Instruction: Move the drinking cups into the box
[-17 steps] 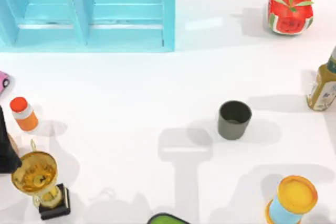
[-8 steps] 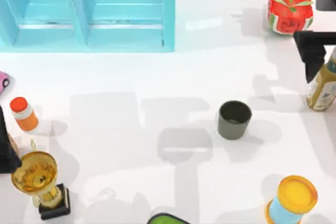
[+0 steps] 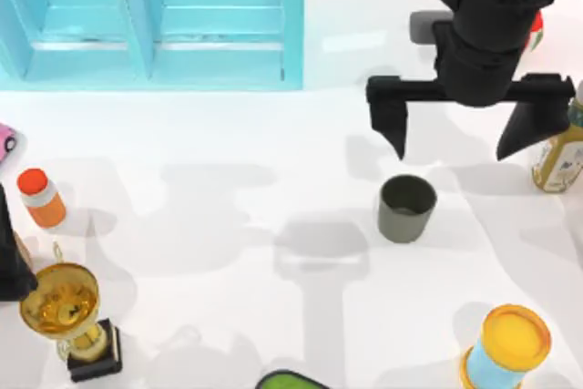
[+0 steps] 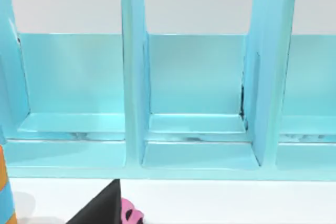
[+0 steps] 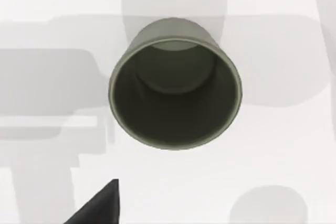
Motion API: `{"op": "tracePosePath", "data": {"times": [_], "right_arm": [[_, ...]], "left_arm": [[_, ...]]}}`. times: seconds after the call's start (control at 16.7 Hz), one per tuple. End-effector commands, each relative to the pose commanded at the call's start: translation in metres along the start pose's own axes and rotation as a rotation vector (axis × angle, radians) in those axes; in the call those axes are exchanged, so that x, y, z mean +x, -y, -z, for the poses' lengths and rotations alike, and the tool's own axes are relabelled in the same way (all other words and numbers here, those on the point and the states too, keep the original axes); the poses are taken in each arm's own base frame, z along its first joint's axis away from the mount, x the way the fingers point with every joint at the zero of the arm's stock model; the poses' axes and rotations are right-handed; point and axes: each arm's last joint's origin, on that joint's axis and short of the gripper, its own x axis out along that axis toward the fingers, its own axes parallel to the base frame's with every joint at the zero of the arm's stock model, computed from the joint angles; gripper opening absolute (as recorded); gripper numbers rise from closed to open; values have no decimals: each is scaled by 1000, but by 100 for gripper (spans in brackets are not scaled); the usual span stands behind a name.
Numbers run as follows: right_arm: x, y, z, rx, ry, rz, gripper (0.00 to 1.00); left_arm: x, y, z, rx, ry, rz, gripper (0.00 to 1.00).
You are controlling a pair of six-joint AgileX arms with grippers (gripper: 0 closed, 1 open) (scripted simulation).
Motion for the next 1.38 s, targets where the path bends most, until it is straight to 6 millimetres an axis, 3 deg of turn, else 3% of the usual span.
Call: {"op": "tracePosePath", "data": {"times": [0.36, 0.84, 0.96, 1.2, 1.38], "right_arm": [[5, 1, 0, 2, -3, 1, 100], [90, -1, -2, 0, 6, -3, 100], [100, 0, 0, 0, 1, 0, 100], [100, 0, 0, 0, 1, 0, 100], [100, 0, 0, 0, 1, 0, 77]], "left_arm": [[0, 0, 0, 0, 0, 0, 100], [0, 0, 0, 0, 0, 0, 100], [0, 0, 0, 0, 0, 0, 100], [0, 0, 0, 0, 0, 0, 100], [0, 0, 0, 0, 0, 0, 100]]}}
